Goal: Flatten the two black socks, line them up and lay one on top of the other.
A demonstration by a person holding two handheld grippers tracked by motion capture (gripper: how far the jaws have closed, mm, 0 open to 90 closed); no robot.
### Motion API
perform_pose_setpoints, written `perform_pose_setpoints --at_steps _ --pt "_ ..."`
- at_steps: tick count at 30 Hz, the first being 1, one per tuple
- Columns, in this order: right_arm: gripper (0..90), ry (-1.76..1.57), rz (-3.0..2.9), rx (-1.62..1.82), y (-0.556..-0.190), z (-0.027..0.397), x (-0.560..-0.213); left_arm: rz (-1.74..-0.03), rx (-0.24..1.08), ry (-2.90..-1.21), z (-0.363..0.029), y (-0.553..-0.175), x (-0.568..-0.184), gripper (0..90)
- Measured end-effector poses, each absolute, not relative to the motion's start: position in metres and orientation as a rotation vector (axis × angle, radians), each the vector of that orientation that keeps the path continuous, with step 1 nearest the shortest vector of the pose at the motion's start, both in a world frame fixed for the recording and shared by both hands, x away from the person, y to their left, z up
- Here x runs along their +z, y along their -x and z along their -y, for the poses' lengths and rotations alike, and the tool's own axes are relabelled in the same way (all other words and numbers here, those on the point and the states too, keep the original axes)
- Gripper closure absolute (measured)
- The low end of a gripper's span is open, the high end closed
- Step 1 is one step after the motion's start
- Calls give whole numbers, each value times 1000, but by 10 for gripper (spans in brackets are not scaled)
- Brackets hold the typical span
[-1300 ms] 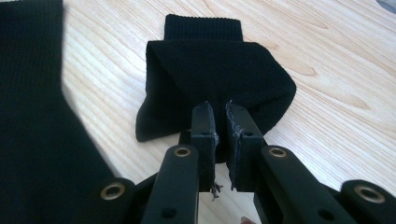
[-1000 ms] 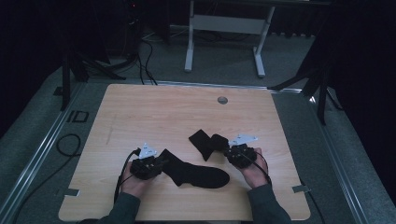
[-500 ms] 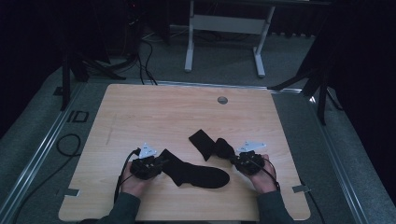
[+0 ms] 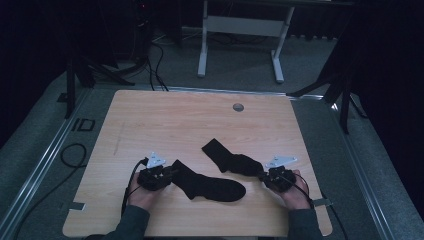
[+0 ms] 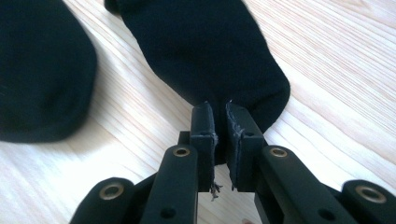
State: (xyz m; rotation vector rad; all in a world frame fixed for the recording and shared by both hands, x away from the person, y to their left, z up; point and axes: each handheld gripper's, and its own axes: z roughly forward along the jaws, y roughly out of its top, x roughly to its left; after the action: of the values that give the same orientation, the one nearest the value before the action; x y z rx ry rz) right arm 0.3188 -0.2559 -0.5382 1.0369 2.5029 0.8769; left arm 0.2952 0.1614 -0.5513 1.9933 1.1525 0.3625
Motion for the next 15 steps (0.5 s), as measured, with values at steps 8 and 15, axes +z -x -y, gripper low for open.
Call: perform_pose_setpoints --at_steps 8,15 --pt "784 -1078 -2470 781 -321 269 -539 -1158 362 -1992 -163 -296 -551 696" --pt "539 -1104 -2433 962 -319 280 -523 -1159 358 -1995 -162 -297 -552 694"
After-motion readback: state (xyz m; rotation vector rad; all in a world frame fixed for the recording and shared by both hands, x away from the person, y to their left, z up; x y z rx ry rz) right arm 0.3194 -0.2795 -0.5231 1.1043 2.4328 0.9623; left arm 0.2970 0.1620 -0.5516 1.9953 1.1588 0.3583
